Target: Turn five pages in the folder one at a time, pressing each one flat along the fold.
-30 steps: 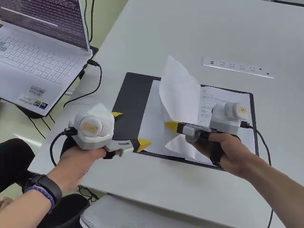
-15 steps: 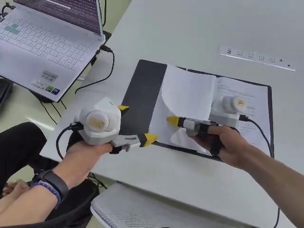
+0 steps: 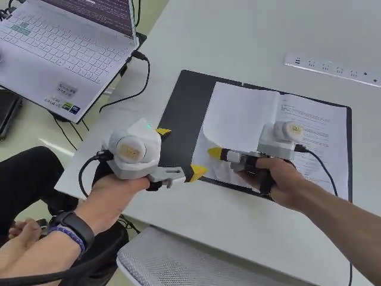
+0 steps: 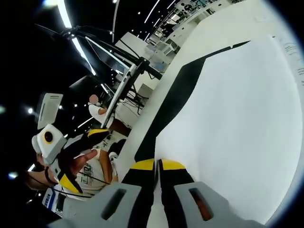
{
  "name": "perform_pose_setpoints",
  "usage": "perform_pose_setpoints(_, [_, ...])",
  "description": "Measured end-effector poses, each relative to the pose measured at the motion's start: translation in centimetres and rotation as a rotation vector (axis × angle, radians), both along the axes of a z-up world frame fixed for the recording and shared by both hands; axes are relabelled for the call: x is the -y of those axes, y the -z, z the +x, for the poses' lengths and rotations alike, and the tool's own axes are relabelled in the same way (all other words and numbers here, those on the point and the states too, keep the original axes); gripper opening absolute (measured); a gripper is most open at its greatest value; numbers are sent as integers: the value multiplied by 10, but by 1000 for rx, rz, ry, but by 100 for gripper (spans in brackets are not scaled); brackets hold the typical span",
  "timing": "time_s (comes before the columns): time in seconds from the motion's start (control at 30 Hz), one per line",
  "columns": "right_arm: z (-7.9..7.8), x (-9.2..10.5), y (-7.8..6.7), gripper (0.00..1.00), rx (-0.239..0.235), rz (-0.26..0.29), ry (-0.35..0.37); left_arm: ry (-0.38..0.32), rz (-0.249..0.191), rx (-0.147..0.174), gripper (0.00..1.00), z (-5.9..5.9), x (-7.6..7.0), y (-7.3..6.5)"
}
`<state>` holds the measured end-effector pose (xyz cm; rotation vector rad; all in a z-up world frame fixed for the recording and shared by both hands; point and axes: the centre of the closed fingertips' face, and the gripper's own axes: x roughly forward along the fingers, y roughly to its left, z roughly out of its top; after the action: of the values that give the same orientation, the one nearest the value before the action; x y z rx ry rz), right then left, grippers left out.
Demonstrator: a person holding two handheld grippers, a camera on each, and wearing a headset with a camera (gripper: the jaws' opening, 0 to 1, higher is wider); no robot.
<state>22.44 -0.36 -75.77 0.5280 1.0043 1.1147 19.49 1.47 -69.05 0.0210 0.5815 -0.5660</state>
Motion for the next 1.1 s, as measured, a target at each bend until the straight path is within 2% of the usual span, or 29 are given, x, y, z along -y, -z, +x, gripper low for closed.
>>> perform_pose_setpoints(0.1, [3, 3, 10, 3, -19, -8, -5, 2, 2, -6, 73, -1, 0, 2])
perform_pose_setpoints(0.17, [-4, 2, 13, 7, -34, -19, -21, 3, 7, -13, 72, -2, 0, 4])
perform_pose_setpoints(0.23, [-12, 2, 18, 13, -27, -40, -44, 0, 2, -19, 72, -4, 0, 6])
perform_pose_setpoints(0.47, [-6, 1, 17, 17, -17, -19, -48, 2, -5, -24, 73, -9, 4, 8])
perform_pose_setpoints(0.73, [-7, 0, 18, 23, -21, -7, -59, 13, 12, -27, 72, -10, 5, 7])
perform_pose_setpoints(1.1, [-16, -4, 7, 41, -25, 49, -69, 27, 23, -39, 71, -13, 8, 8])
